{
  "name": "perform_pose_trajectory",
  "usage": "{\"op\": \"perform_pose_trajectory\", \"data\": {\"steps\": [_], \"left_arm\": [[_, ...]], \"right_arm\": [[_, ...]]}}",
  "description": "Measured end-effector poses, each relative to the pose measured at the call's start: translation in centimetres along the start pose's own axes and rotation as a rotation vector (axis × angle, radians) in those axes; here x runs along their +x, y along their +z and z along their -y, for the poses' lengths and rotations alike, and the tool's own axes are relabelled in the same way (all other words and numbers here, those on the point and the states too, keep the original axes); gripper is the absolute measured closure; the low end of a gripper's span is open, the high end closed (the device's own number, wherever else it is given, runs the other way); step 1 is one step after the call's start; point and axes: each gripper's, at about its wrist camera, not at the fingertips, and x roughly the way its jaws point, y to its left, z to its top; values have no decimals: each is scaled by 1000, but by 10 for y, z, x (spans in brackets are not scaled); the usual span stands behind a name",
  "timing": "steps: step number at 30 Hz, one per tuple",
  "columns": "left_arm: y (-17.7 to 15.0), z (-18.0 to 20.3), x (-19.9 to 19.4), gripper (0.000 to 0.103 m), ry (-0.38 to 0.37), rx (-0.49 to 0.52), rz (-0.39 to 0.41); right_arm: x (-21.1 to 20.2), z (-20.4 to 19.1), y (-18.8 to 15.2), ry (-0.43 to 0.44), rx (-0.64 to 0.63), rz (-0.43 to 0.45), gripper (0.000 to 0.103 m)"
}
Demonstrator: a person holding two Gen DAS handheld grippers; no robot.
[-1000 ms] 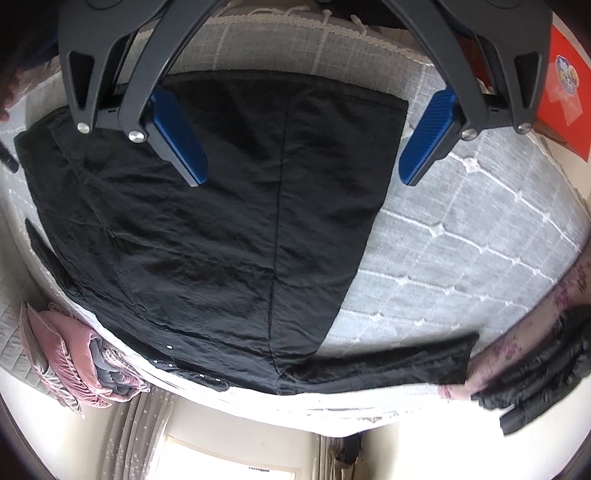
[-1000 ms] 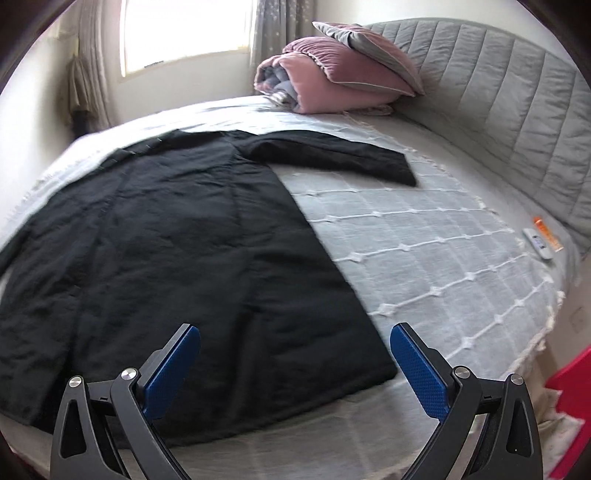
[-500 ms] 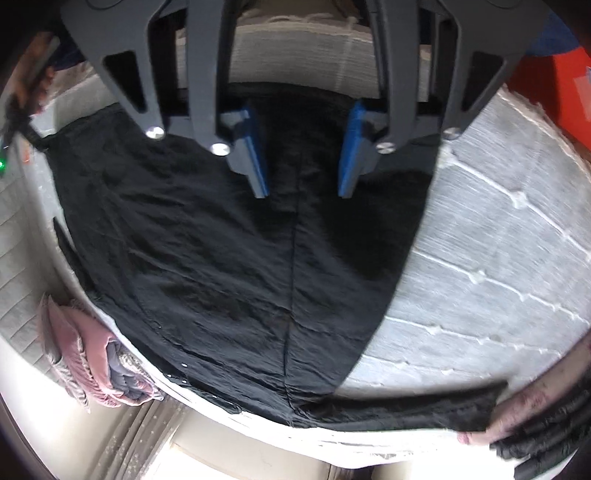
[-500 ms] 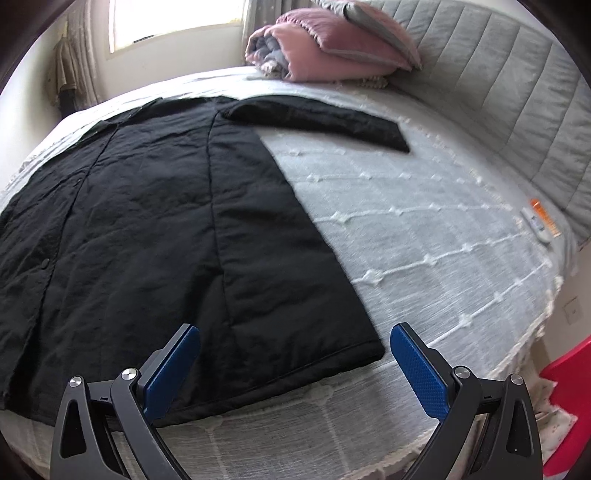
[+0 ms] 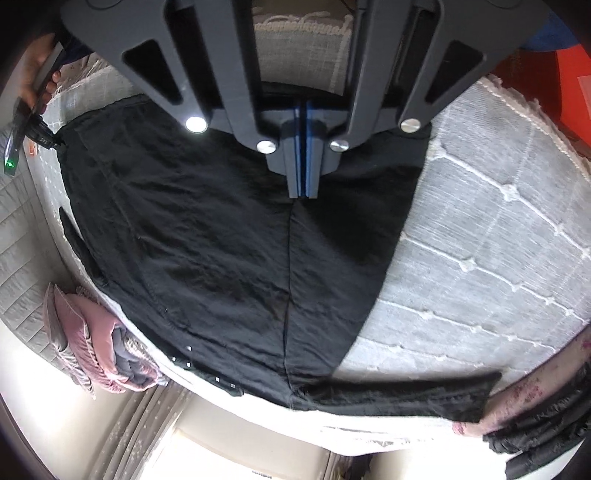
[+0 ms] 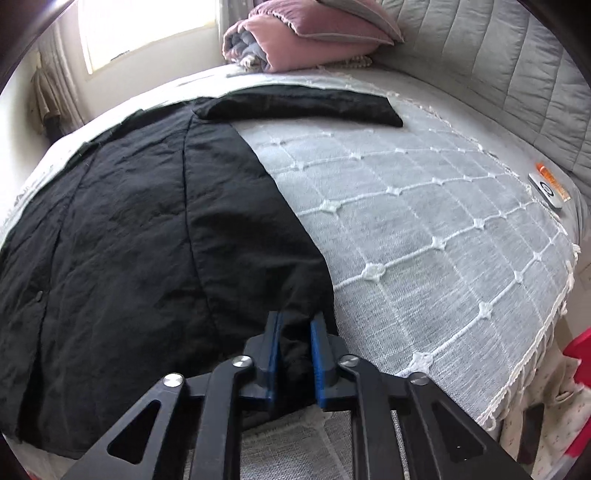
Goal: Fold large clothes
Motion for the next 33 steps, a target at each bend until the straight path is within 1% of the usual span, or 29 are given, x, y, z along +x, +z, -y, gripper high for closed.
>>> {"op": "perform_pose_trajectory", "data": {"steps": [1,3,5,8,10,12,13,14,15,16,17,18,19,20,21,22,23,24,25,26,27,28,29,30,31,32,33], "left_arm": [[0,0,-5,100,7,9,10],[-4,0,-15,102,20,22,31],[-9,1,-26,103,27,33,48],[-22,4,-42,103,54,70,82],[-26,2,-43,103,73,89,88],[-26,-3,-38,103,62,84,71],[-23,-6,-33,103,42,76,45],[-21,-9,-29,103,42,53,32],[-19,-12,-28,101,50,37,33],[-17,-12,-26,96,60,35,37],[-15,-12,-23,78,67,39,32],[-14,-11,-20,54,71,37,22],[-13,-13,-16,45,68,25,13],[-12,-16,-13,42,68,12,11],[-11,-18,-9,42,82,2,4],[-11,-19,-7,42,85,-5,1],[-11,-20,-4,42,82,-12,-4],[-9,-24,3,42,65,-32,-29],[-8,-26,8,42,54,-51,-48],[-8,-27,11,49,47,-67,-57],[-7,-28,14,71,40,-76,-58],[-7,-25,15,90,25,-72,-57],[-8,-22,16,101,10,-72,-62],[-9,-19,15,102,21,-66,-52],[-10,-16,12,102,41,-45,-28],[-11,-14,6,102,56,-37,-4],[-11,-14,-1,102,66,-38,17]], "right_arm": [[-5,0,0,-6,-5,21,94],[-22,2,2,-42,-15,94,95],[-34,8,4,-43,0,133,96],[-43,17,5,-32,22,156,96],[-47,16,5,-44,20,176,96],[-50,10,5,-76,2,190,96],[-48,9,7,-83,-2,184,95],[-46,7,8,-82,-8,167,95],[-42,4,8,-62,-14,144,91],[-39,4,7,-42,-11,129,88],[-38,6,7,-18,0,118,86],[-36,8,7,21,21,100,76],[-35,11,6,48,38,86,55],[-35,16,5,77,62,73,41],[-34,21,4,100,89,66,22],[-34,26,3,111,108,61,21],[-32,29,2,104,112,52,21],[-28,30,1,82,110,36,21],[-24,31,0,73,108,19,22],[-18,31,0,82,111,-9,23],[-13,32,0,116,118,-28,29],[-9,33,-1,151,126,-44,39],[-5,33,-1,167,135,-56,45],[-2,33,-1,162,133,-60,71],[-2,32,0,156,125,-56,94],[-4,32,1,160,121,-45,94],[-12,29,2,132,100,-3,95]]}}
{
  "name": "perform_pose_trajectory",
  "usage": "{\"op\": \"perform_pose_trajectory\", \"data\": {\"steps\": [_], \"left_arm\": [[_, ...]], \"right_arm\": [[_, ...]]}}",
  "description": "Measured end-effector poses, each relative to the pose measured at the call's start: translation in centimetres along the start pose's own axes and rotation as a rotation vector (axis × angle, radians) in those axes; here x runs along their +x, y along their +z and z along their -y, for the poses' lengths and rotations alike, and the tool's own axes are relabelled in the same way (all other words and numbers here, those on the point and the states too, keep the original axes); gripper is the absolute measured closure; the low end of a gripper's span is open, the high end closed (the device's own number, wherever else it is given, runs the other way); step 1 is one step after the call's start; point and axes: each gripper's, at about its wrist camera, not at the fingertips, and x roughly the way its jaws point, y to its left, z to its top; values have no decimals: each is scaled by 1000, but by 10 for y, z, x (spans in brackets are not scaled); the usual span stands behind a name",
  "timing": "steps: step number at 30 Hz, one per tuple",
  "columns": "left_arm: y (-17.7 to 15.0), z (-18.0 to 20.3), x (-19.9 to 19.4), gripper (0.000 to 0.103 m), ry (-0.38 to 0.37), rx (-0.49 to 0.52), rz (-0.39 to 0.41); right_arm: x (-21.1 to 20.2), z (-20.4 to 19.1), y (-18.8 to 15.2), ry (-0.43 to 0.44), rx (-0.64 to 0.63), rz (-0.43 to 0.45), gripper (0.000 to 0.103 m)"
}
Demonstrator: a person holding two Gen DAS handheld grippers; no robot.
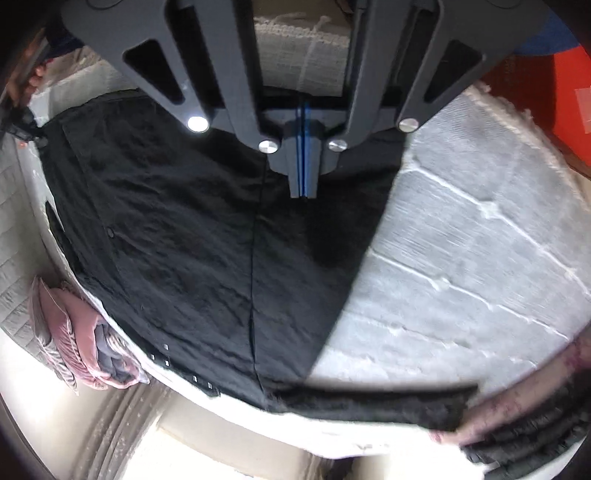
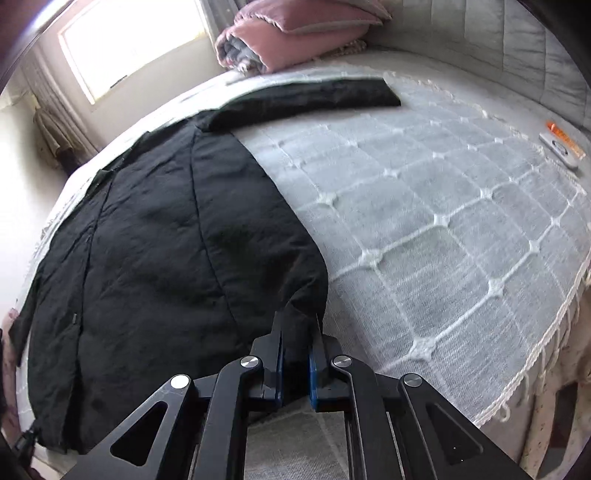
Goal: Fold large clothes
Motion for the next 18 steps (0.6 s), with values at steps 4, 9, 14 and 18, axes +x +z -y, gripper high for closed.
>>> {"op": "perform_pose_trajectory", "data": {"steps": [4,9,14,18], "left_arm": [[-3,2,-44,103,74,33,116],[-5,-4,-65,103,87,63,161],[2,-4,-47,102,55,42,103],[12,12,-41,100,35,45,81]], "right_arm": [[-31,-19,-3,-122,-104,160,97],[-36,-18,-2,-94,-101,160,97],[-26,-26,-3,-145,-111,119,81],[-57,-27,2,-118,-78,278,14]]}}
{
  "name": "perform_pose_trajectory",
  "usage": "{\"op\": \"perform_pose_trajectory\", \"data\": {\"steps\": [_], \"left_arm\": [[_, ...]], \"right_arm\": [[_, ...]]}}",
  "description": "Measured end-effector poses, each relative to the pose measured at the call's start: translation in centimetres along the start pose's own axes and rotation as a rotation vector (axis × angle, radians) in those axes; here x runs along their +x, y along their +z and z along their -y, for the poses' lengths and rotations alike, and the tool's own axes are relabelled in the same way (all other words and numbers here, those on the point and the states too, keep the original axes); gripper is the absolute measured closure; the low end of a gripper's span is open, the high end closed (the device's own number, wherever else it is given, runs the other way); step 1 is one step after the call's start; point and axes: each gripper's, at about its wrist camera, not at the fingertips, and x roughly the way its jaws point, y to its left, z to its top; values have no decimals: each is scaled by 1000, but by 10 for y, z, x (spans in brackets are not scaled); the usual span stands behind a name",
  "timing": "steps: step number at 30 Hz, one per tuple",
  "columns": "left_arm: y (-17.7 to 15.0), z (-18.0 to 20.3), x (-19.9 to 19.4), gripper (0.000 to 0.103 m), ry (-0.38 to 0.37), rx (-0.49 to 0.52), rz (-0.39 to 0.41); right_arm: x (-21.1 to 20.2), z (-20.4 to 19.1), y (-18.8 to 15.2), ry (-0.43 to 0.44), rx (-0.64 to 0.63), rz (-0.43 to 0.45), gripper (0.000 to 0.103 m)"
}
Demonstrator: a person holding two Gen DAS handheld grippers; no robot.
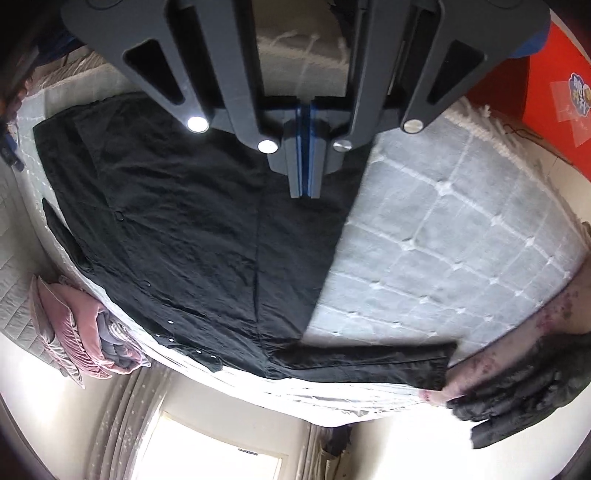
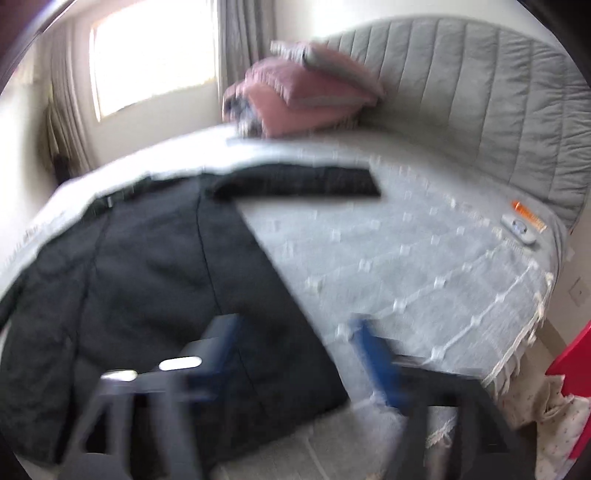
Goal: Fold large clothes
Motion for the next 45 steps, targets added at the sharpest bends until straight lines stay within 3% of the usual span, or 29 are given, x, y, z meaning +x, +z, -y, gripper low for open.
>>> {"op": "perform_pose_trajectory", "data": {"steps": [1,3,6,9,12,15,16,18,22,25,28,31,37,40,45], "left_arm": [[5,6,1,99,-5,3,-3],[14,19,2,77,-18,8,-14],[34,52,7,53,-18,39,-2],[50,84,17,31,23,94,2],[67,111,33,30,30,101,-18],[89,134,55,29,-14,91,-86],[99,144,63,28,-16,97,-84],[112,158,78,17,13,129,-53],[106,166,119,15,92,204,1],[102,158,160,15,118,192,-126],[109,151,166,15,114,161,-112],[115,149,171,15,143,188,-98],[122,134,196,15,167,154,-162],[130,127,202,15,210,147,-138],[136,114,218,15,215,109,-162]], "right_arm": [[-5,-2,3,15,1,34,14],[-5,-5,5,36,9,39,14],[13,-10,8,90,58,-42,14],[18,-25,16,89,40,-26,14],[19,-45,23,31,-17,20,14],[37,-54,32,-2,-10,1,14],[42,-54,34,3,-2,-13,14],[56,-54,39,46,28,-54,14],[82,-46,47,143,107,-149,14],[106,-34,60,185,137,-203,14],[136,-13,86,173,177,-200,14],[174,21,109,157,291,-225,14],[260,98,133,169,676,-286,14],[291,123,138,146,798,-270,14],[325,142,159,124,886,-184,14]]}}
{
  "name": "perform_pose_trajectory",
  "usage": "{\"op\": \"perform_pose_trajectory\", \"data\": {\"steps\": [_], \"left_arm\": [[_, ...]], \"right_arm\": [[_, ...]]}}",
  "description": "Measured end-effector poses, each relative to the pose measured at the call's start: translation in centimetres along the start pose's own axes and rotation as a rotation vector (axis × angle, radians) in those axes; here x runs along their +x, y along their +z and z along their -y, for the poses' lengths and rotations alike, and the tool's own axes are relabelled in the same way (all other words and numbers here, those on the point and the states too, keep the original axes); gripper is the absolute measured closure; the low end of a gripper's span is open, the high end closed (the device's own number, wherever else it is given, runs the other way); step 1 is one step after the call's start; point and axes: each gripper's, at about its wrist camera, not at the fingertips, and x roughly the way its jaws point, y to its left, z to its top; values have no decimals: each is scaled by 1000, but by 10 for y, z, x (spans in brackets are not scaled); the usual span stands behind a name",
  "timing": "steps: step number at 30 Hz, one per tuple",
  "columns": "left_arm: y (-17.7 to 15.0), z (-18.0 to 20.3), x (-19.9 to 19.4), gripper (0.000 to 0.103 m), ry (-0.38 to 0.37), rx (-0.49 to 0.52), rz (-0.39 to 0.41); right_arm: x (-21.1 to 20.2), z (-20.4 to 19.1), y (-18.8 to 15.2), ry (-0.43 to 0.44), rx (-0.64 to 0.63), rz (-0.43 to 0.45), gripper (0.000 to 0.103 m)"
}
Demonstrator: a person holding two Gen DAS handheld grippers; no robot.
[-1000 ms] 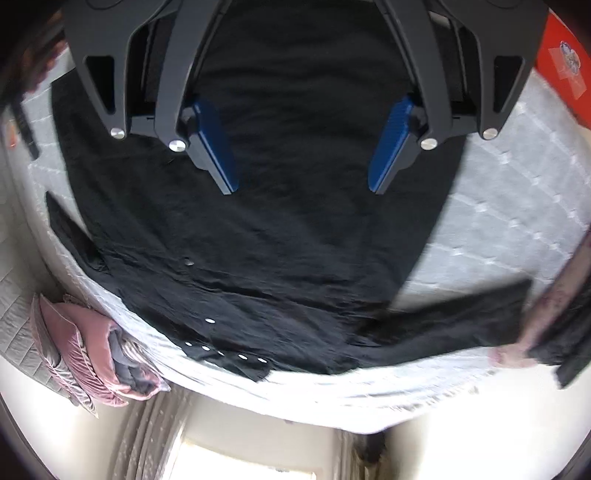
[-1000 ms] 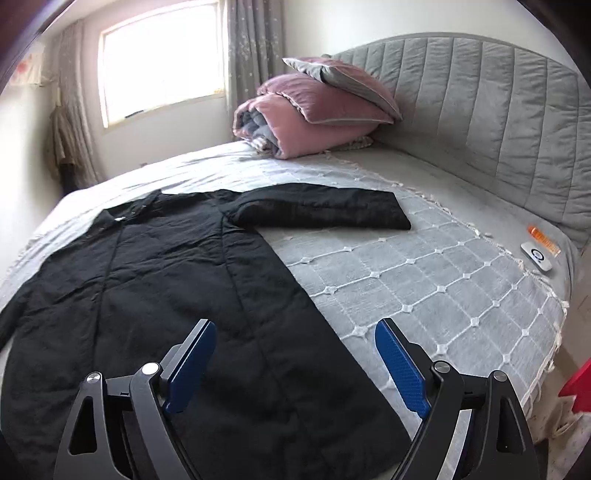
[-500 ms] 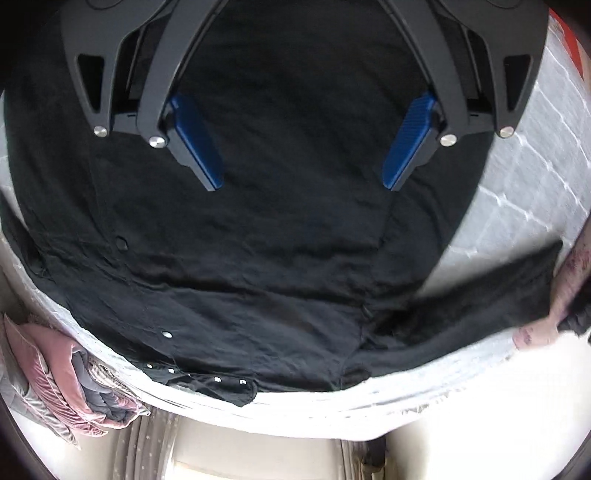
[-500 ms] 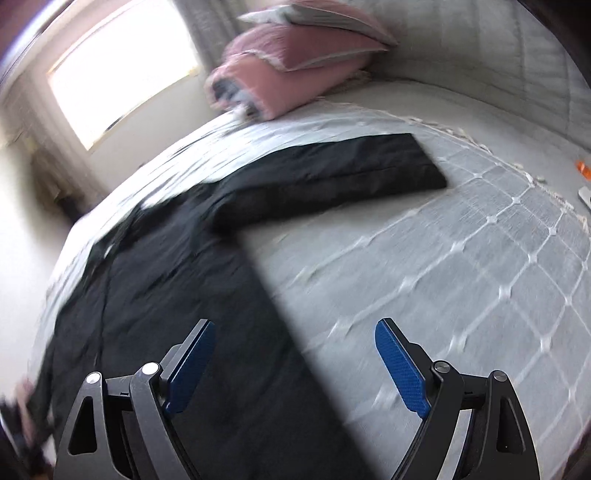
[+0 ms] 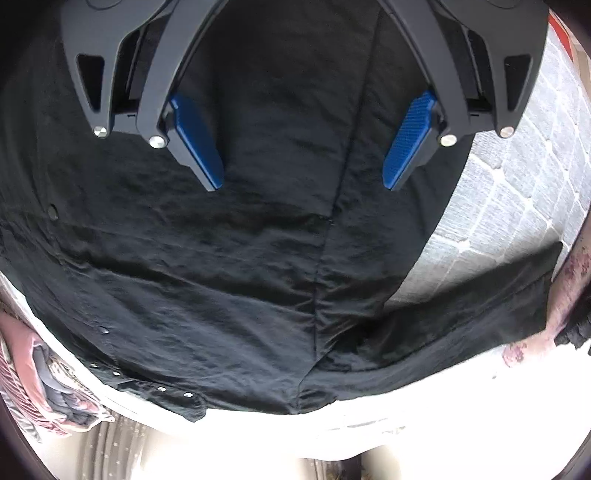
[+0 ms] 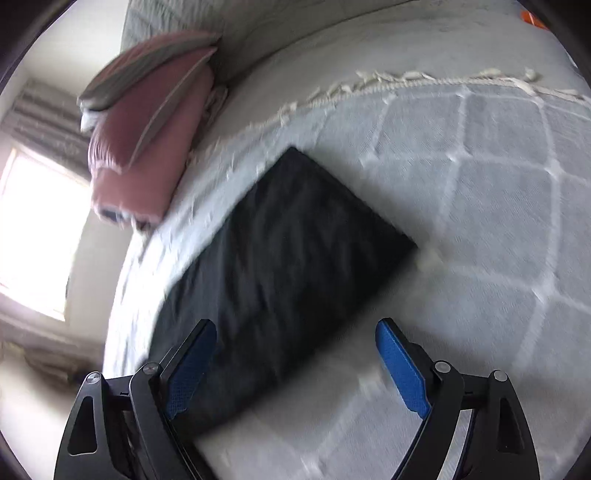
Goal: Fold large clothes
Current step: 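Grasp the coat sleeve cuff with the right tool, then lift the sleeve and lay it across the coat body, open right tool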
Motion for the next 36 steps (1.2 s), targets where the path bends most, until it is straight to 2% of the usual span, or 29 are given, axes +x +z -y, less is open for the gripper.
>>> {"op": "perform_pose_trajectory", "data": {"steps": [3,5,8,9,10,11,12,15,22,26,28,32,36], "left_arm": [[2,-8,1,15,-17,-25,-7],[4,-11,1,15,-23,-39,-13],[5,-17,3,15,-39,-64,-23],[6,-18,4,15,-38,-67,-23],[7,-20,4,15,-34,-69,-21],[7,-20,4,15,-32,-71,-19],[7,-20,4,15,-32,-71,-20],[7,-20,4,15,-34,-70,-21],[8,-28,3,15,-52,-95,-27],[7,-28,3,15,-58,-94,-28],[7,-28,3,15,-61,-96,-28],[7,-27,2,15,-64,-98,-29],[8,-34,-1,15,-64,-136,-21]], "right_arm": [[12,-2,12,18,59,36,17],[16,-6,17,10,98,89,27],[27,-5,25,-6,153,123,45],[30,-8,27,-34,140,129,59],[31,-10,28,-56,120,128,80],[32,-12,29,-77,97,129,88],[30,-14,30,-83,72,138,91],[21,-24,32,-106,2,181,94],[-28,-69,43,-150,-195,327,96],[-17,-81,39,-267,-270,309,96],[-15,-90,26,-297,-345,309,96],[-21,-123,5,-261,-460,352,96],[-42,-178,-29,-192,-596,403,96]]}}
